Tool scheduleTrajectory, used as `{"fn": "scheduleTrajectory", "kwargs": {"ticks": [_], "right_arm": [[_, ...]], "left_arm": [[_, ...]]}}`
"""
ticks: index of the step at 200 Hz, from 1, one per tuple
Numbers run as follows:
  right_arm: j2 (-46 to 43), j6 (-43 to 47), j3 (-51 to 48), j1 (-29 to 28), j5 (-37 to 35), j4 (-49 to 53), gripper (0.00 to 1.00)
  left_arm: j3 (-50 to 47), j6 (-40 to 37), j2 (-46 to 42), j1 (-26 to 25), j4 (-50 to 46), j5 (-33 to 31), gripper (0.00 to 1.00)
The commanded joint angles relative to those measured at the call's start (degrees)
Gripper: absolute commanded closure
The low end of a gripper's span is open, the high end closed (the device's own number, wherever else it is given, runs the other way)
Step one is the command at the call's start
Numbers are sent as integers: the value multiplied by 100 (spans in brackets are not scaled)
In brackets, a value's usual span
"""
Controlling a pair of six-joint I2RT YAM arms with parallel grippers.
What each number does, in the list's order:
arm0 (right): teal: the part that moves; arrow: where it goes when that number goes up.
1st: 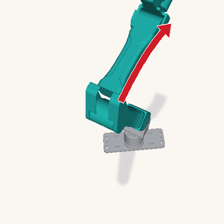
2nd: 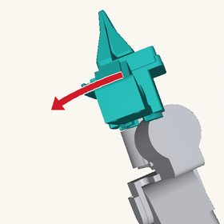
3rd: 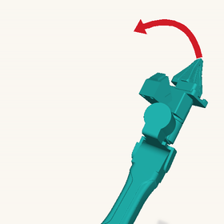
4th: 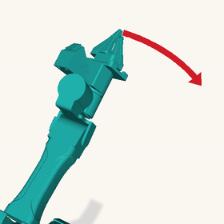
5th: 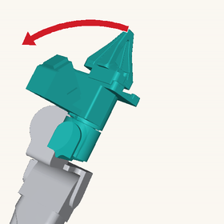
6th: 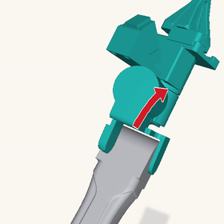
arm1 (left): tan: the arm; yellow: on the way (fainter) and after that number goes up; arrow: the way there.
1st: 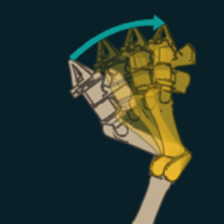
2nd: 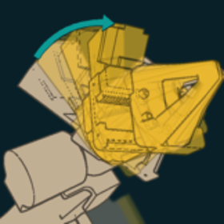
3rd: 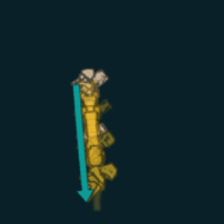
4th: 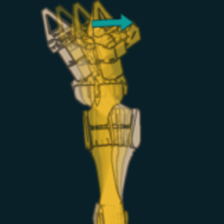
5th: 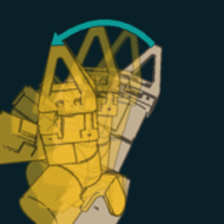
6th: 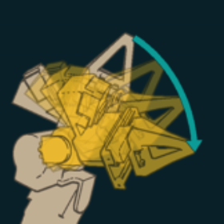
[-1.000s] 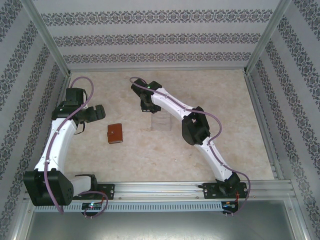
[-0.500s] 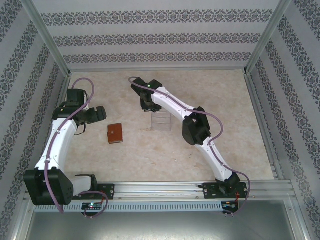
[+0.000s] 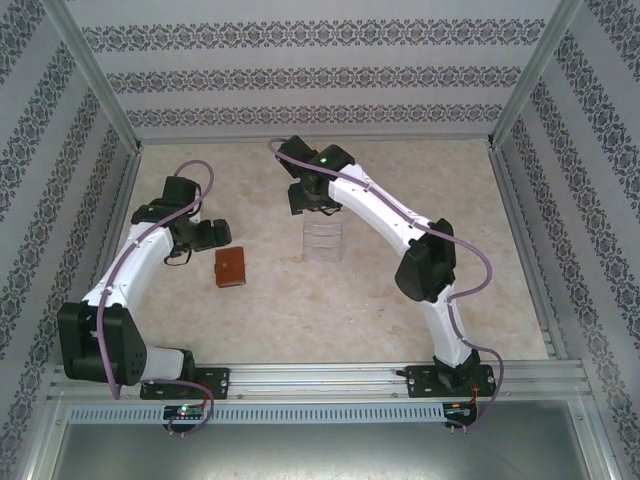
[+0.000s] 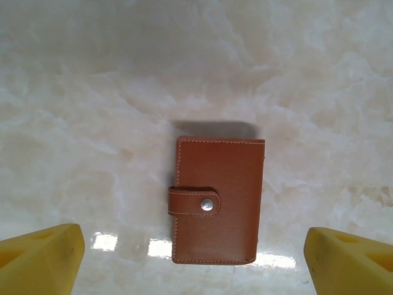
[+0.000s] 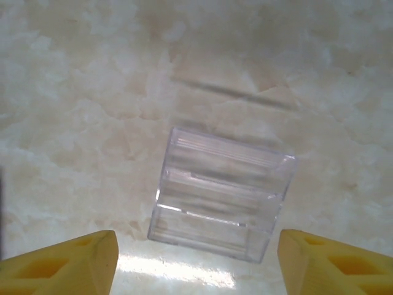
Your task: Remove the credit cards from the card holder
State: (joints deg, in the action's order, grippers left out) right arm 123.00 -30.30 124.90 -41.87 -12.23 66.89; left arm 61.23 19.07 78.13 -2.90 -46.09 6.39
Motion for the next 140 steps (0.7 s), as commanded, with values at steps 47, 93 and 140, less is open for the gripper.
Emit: {"fn": "scheduleTrajectory", "kwargs": {"ticks": [47,93,140], "right_arm": [[-1014,-33,-1482,204,94,-499,10],[-1468,-106,-2207,309,72,-669,10],[-1709,-121,-2490,337,-103,-606,10]], "left_arm": [[-278,779,628,-636,299,-259,6],[-295,989,1143,-838,522,-387,4],[-402,1100,1495,-907,828,-429,4]]}}
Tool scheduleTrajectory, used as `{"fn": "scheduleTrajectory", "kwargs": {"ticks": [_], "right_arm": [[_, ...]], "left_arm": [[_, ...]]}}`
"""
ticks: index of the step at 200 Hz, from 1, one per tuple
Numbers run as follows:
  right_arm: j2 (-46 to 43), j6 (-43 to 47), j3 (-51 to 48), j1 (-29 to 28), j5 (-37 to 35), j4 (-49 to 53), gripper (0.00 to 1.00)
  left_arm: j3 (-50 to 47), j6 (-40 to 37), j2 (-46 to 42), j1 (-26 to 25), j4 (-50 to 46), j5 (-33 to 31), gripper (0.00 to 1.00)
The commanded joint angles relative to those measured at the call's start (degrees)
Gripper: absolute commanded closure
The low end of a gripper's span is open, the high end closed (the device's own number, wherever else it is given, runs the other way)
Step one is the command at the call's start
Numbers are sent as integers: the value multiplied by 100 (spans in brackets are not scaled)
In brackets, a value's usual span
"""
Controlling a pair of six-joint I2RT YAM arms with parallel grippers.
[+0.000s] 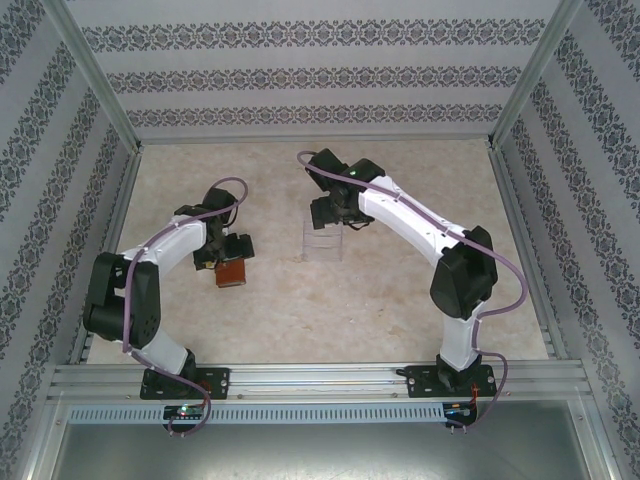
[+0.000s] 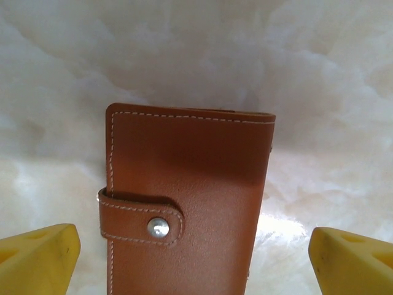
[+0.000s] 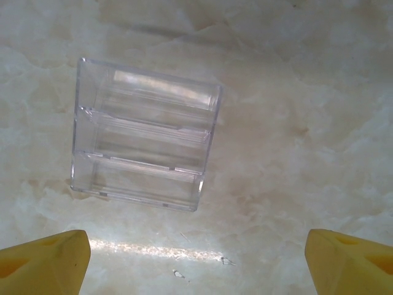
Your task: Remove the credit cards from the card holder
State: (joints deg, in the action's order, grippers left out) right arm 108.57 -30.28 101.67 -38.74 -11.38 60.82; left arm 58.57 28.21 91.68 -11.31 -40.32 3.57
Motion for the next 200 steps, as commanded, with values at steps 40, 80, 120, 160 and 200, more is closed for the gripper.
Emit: {"fn": "scheduleTrajectory", "kwargs": {"ticks": [40,80,120,160,200], "right_arm": [[-359,-143,-392,61,-226,-15,10],[-374,-149,-463,62,-209,-8,11],[-398,-168,-470,-1,-124,-22,12],[-416,-164,-466,-44,-128,18,13],[-601,-189,-672,-63,-164,5,13]], "left_arm": [[-181,135,375,-66,319,-247,4],[-274,84,532,-75,422,-172,6],[-340,47,573,-78,482,-74,9],[-334,-4,453,-109,379,-38,15],[-254,18,168,-310,121,-72,15]]}}
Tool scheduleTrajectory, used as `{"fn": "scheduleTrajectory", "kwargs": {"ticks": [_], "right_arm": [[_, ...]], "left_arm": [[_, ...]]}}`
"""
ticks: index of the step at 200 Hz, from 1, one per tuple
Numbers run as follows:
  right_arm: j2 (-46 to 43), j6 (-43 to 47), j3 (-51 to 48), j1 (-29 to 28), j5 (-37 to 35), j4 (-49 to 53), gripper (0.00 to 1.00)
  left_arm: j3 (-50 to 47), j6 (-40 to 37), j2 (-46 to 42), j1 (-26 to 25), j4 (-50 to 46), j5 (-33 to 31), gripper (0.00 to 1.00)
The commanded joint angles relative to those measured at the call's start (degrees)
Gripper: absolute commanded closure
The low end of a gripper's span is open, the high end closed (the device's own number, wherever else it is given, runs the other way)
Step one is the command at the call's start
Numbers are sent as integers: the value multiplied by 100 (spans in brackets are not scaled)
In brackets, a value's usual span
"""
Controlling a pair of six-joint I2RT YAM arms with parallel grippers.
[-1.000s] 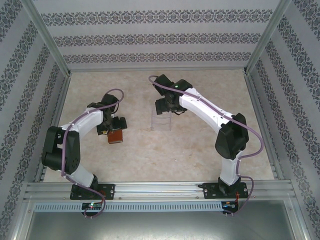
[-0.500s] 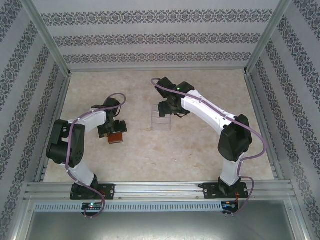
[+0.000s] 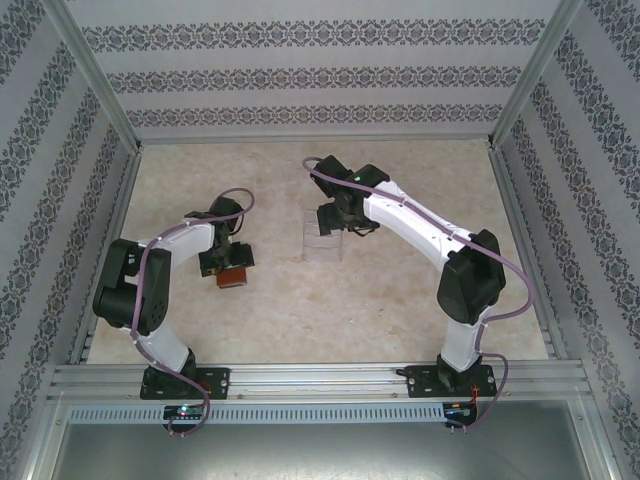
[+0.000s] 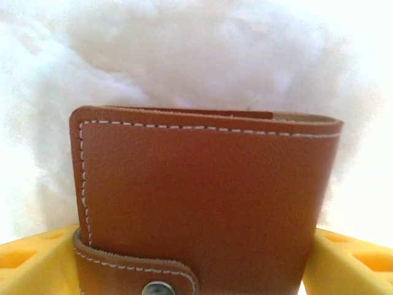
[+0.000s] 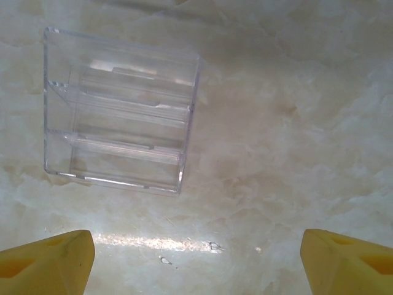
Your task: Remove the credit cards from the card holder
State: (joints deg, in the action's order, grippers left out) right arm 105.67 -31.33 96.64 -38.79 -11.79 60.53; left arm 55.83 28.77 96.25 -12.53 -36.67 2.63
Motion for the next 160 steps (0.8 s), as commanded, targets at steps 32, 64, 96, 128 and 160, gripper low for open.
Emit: {"fn": "scheduleTrajectory", "kwargs": {"ticks": [32,64,96,128,160], "right_arm": [[-522,-112,-505,-66,-106,-70,13],[-705,-111,-803,-62,-89,-172,14],[-899,-77,-1008,-63,-26,-226,14],[-1145,28,-1288,-52,-16,-321,14],[-1350,101,-1574,-7,61,-436,14]], "left_arm": [[85,68,-521,-475,-462,-35,16],[118,306,-631,-910,-594,-106,16],[154,628,-633,-1403,-657,-215,16],[237,1002,-531,-1935,-709,-350,16],[303,1461,-412,-2470,-715,-490,16]]}}
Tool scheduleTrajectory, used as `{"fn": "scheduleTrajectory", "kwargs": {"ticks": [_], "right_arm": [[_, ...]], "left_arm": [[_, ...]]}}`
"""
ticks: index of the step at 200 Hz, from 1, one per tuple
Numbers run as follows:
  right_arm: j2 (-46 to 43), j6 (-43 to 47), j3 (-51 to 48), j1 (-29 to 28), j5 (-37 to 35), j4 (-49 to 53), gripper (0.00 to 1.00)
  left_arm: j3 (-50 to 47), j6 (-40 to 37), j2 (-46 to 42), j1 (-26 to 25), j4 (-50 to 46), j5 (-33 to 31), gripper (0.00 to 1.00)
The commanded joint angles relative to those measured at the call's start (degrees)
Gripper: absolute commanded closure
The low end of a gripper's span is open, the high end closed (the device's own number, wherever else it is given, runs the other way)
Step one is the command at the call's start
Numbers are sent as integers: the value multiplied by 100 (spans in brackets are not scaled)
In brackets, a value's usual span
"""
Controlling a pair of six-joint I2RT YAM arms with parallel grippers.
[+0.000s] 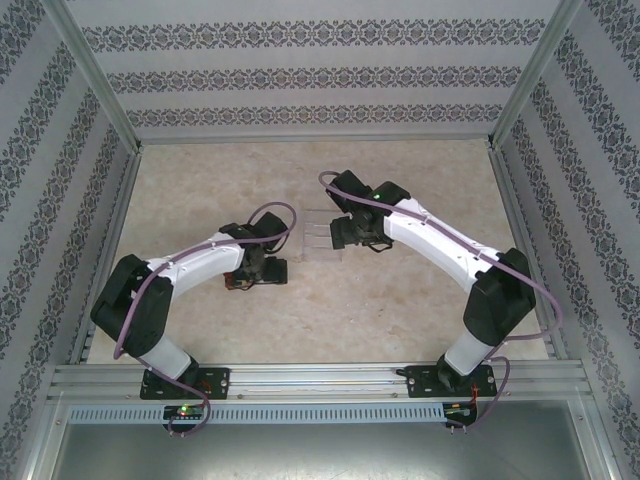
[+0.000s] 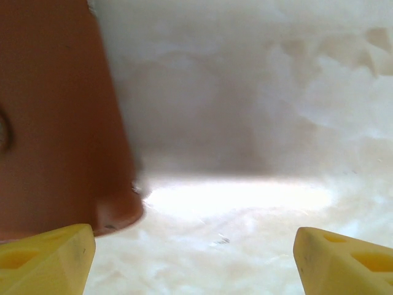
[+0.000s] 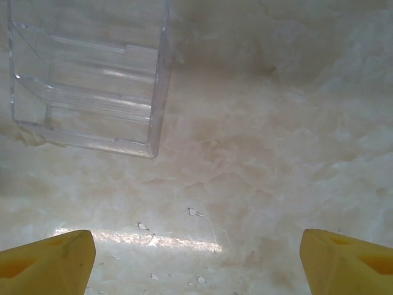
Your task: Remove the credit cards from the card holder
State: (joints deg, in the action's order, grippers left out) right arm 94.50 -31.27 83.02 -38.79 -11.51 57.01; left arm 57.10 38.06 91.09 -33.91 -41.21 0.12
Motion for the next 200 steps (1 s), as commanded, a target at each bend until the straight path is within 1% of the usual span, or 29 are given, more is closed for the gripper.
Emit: {"fn": "scheduleTrajectory", "kwargs": {"ticks": [1,51,74,114,200], "right_arm": [[-240,99,-219,-7,38,-84,14],[-520,205,-655,50,109,-220,14],[-676,200,-864,108,174,-319,14],[-869,196,-1114,210,254,-403,14],[-1253,79,-1252,253,477,-441,14]], "left_arm": [[182,543,107,-356,-258,-244,16],[666,1037,728,-1113,-260,-289,15],[912,1146,997,-1348,-321,-304,14],[981,1232,1131,-1425,-386,-282,12],[1144,1092,662,-1422,-699,-546,6]]}}
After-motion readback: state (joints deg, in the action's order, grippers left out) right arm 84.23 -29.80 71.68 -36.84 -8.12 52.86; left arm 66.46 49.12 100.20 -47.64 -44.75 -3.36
